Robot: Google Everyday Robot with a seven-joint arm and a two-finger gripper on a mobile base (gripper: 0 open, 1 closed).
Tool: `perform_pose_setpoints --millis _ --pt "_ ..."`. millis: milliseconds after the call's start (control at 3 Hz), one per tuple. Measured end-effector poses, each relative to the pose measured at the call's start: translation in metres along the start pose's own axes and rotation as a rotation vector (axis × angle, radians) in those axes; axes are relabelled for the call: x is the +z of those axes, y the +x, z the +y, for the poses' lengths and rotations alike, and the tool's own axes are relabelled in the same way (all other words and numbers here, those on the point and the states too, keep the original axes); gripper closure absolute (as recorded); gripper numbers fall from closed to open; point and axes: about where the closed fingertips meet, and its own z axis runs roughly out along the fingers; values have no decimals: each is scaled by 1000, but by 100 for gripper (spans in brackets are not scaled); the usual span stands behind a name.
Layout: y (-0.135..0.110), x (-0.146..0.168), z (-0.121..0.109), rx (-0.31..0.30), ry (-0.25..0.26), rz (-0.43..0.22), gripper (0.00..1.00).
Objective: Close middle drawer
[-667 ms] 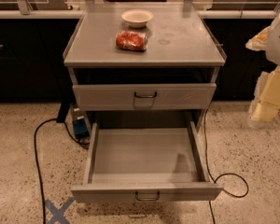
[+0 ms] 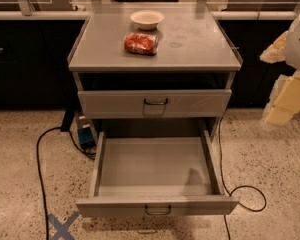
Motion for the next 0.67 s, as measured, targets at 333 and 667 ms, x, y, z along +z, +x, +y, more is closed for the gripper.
perform_pose_setpoints --millis 333,667 --pt "6 18 14 30 -20 -8 42" --pt "14 57 43 116 -42 -50 65"
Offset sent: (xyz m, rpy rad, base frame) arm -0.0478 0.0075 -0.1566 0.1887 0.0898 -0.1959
